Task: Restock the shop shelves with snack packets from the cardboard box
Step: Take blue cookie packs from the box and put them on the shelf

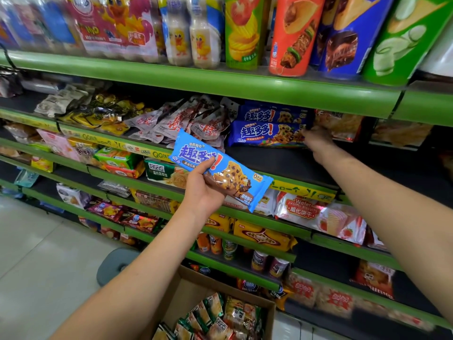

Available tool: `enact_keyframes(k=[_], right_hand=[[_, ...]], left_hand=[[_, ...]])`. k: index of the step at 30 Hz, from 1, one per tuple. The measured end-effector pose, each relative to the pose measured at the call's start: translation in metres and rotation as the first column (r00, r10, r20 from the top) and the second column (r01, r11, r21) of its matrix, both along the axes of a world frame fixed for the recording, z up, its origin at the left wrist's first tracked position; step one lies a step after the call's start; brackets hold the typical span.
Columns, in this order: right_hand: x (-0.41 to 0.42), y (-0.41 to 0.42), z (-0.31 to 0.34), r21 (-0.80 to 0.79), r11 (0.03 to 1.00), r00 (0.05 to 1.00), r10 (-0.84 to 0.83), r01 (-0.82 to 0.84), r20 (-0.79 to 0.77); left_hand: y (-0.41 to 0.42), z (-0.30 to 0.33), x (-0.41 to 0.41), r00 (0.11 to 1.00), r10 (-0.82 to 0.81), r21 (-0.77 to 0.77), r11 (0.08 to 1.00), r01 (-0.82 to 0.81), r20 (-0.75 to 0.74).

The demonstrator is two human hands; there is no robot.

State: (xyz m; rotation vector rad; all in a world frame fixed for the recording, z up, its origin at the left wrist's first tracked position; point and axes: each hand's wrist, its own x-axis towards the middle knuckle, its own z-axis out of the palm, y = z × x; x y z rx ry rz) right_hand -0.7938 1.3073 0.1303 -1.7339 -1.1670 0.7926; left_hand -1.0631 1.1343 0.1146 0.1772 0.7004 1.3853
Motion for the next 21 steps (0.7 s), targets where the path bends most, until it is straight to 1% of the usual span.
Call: enact_keyframes(k=[2, 6, 9, 13, 15, 18, 21], right_hand=[[0.000, 0.000, -0.001, 0.003, 1.000, 1.000, -0.009, 0.009, 0.027], [0.002, -0.001, -0.003, 0.017, 0.999, 0.989, -0.037, 0.035, 0.144], [0.005, -0.003, -0.005, 0.020, 0.998, 0.982, -0.054, 0.051, 0.182], [0.011, -0.005, -0.007, 0.093, 0.993, 0.960, -0.094, 0.072, 0.263], [0.012, -0.007, -0.007, 0.136, 0.985, 0.954, -0.139, 0.106, 0.266], [0.010, -0.008, -0.007, 0.158, 0.976, 0.955, -0.181, 0.147, 0.233], [0.001, -0.005, -0.004, 0.146, 0.980, 0.957, -0.169, 0.137, 0.234]], left_hand=[[-0.001, 0.000, -0.001, 1.000, -0.007, 0.006, 1.000, 0.007, -0.005], [0.000, -0.002, -0.004, 1.000, -0.002, 0.008, 1.000, 0.003, -0.004], [0.000, -0.004, -0.006, 1.000, 0.004, 0.009, 1.000, -0.004, -0.001], [0.001, -0.004, -0.006, 1.000, 0.003, 0.003, 1.000, -0.003, 0.017], [0.002, -0.004, -0.005, 1.000, -0.003, 0.006, 1.000, 0.003, 0.018], [0.004, -0.005, -0.004, 1.000, -0.029, 0.010, 1.000, 0.029, 0.002], [0.007, -0.005, -0.002, 0.999, -0.034, 0.013, 0.999, 0.034, 0.003]])
